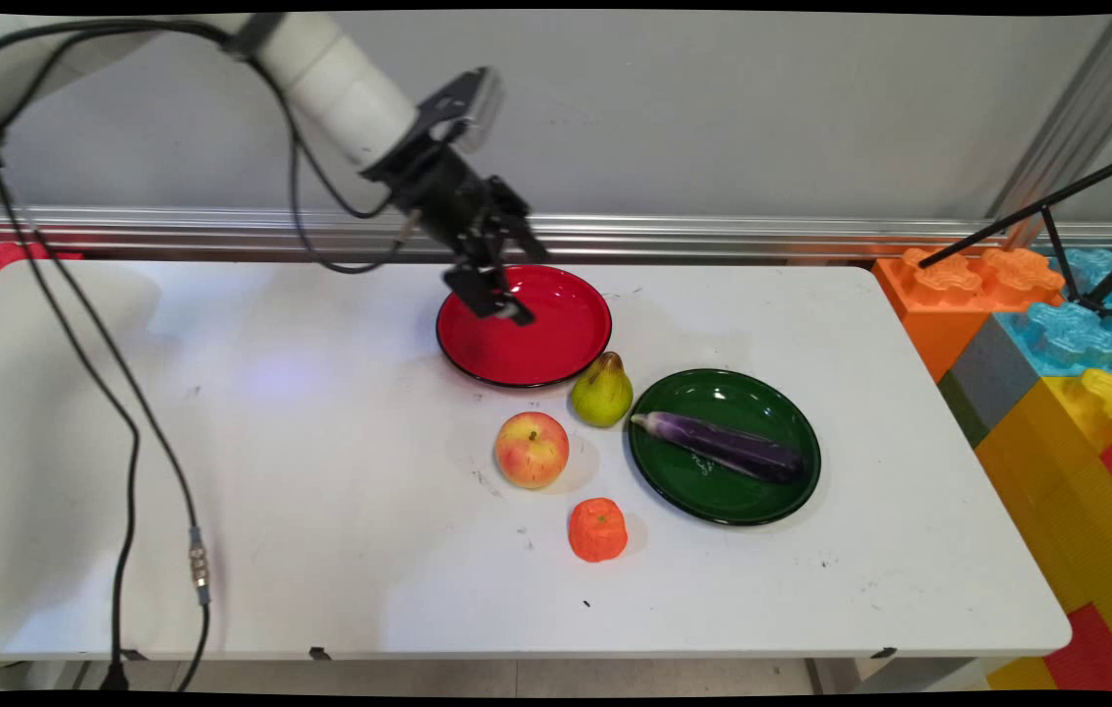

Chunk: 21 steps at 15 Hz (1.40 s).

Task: Pick up the eggplant from the green plate

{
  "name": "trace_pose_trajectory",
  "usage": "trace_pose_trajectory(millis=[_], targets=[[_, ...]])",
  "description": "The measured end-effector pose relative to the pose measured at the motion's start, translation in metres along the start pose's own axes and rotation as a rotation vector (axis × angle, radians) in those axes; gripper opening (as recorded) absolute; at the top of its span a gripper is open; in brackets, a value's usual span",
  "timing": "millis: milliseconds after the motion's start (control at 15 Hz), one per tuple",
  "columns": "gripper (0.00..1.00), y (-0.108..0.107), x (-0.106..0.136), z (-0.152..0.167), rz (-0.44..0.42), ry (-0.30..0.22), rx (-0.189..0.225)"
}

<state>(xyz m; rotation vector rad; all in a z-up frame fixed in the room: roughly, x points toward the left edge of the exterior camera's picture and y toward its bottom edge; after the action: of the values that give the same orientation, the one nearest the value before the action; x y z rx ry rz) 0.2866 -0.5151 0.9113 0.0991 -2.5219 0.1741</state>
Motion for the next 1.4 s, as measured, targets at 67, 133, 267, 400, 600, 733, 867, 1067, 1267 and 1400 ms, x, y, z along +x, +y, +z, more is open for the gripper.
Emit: trace_pose_trajectory(millis=[67, 133, 267, 400, 600, 733, 867, 1067, 1267, 1400], targets=[[1.0, -0.001, 0.011, 0.01, 0.018, 0.008, -0.01], [1.0, -0.002, 0.021, 0.02, 0.033, 0.015, -0.018], [1.0, -0.003, 0.036, 0.039, 0.056, 0.021, -0.035], [1.0, -0.002, 0.046, 0.058, 0.074, 0.023, -0.055], [1.0, 0.0, 0.057, 0.09, 0.097, 0.024, -0.083], [1.0, 0.001, 0.062, 0.113, 0.105, 0.026, -0.101], [1.0, 0.002, 0.065, 0.134, 0.108, 0.026, -0.112], [1.0, 0.002, 0.069, 0.164, 0.103, 0.032, -0.116], [1.0, 0.001, 0.071, 0.186, 0.097, 0.038, -0.119], [1.0, 0.001, 0.072, 0.201, 0.094, 0.041, -0.12]])
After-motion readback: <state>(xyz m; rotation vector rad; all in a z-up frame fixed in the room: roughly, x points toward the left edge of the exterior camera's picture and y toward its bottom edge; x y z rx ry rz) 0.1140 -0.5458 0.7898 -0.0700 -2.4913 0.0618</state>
